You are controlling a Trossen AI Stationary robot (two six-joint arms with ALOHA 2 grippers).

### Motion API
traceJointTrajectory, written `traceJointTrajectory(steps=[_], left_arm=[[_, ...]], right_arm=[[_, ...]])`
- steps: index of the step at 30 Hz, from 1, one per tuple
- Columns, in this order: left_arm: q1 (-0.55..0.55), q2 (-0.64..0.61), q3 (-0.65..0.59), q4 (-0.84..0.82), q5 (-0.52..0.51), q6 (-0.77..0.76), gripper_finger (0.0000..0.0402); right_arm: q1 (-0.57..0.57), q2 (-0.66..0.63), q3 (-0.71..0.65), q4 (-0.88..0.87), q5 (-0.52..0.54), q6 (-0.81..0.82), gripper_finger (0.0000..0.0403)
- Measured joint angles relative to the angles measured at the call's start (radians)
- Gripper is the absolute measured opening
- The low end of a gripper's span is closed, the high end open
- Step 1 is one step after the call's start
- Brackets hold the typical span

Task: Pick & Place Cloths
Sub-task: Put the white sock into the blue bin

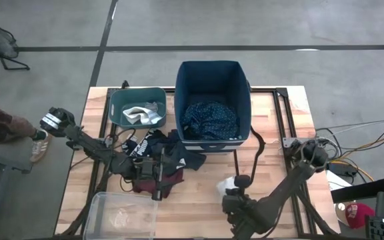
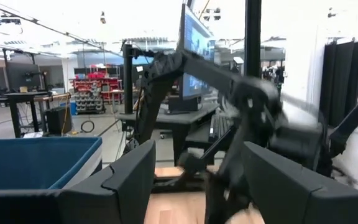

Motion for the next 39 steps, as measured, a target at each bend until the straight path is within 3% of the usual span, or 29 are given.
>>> traceJointTrajectory(steps=[11, 18, 26, 39], left_arm=[[0.058, 0.003, 0.0, -0.124, 0.002, -0.088, 0.0243], [0.114, 0.054, 0.041, -0.151, 0.167, -0.135, 0.0243], [0.13, 0.158, 0.139, -0.151, 0.175, -0.131, 0.0243], [0.155, 0.233, 0.199, -0.153, 0.221, -0.114, 0.0243]], right_arm=[[-0.006, -0.194, 0.008, 0.037, 0.115, -0.034, 0.0008], [-0.037, -0.272, 0.008, 0.095, 0.164, -0.102, 0.0008], [-0.083, -0.292, 0.008, 0.311, 0.167, -0.325, 0.0008], [-0.115, -0.292, 0.052, 0.475, 0.145, -0.541, 0.0008]])
